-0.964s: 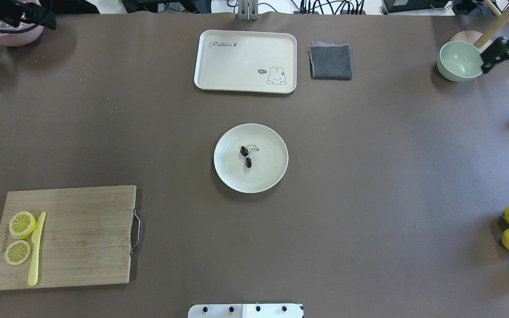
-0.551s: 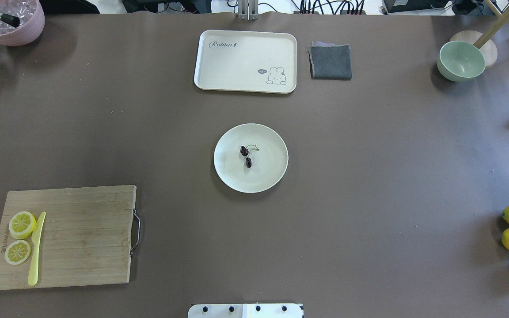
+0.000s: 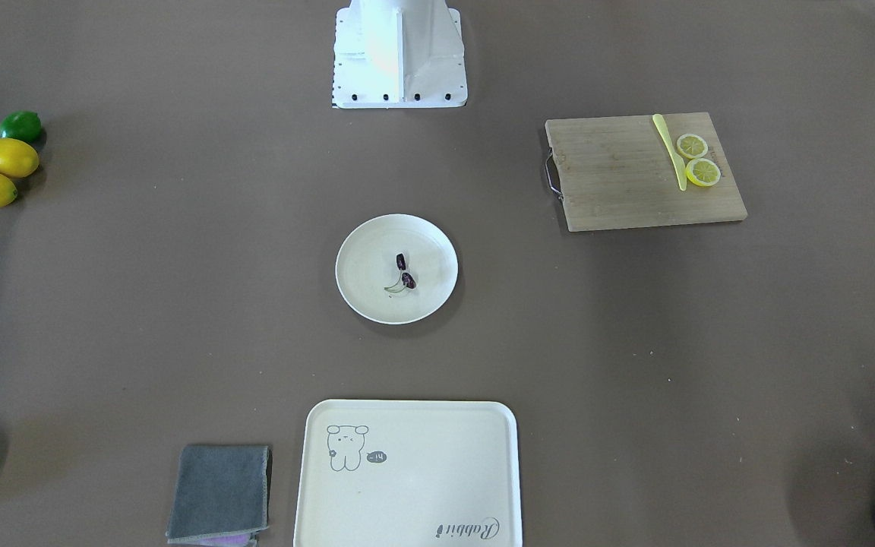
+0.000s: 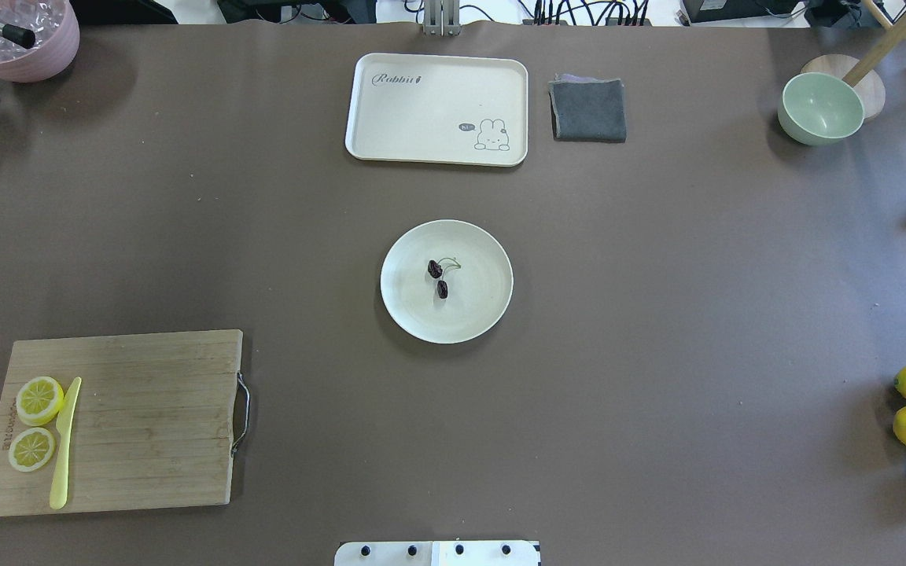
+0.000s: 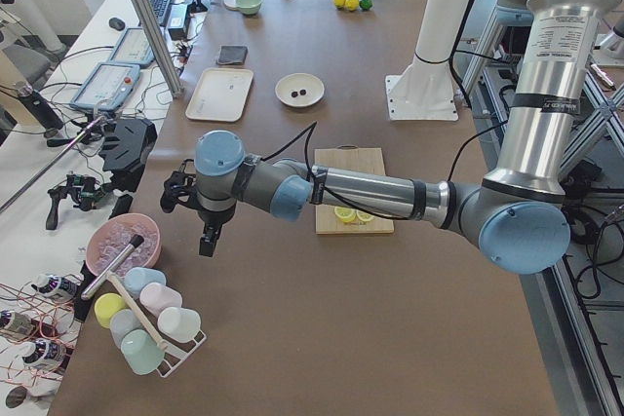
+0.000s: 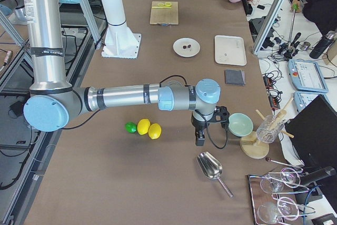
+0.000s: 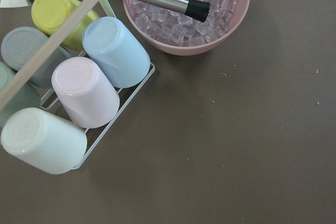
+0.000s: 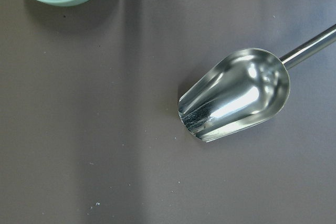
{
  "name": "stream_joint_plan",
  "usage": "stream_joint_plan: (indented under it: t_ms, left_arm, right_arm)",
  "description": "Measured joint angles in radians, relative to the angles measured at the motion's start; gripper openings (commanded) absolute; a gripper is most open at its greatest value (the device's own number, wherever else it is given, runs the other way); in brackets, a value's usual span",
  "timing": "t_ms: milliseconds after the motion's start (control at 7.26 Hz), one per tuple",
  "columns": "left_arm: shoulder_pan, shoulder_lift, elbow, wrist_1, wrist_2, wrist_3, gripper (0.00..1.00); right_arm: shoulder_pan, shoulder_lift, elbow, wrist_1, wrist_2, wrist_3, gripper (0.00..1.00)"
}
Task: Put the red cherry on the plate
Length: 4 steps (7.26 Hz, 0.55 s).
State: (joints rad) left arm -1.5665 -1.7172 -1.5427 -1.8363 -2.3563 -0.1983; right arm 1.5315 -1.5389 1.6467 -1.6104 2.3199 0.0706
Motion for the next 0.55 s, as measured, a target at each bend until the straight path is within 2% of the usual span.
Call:
stream_joint_plan:
  t_ms: [551]
  left_arm:
    - [-0.008,0.010,0.011,0.001,-0.014,0.006,0.98]
  right_arm:
    - [0.001,0.007,0.000,0.003,0.003,0.014,1.00]
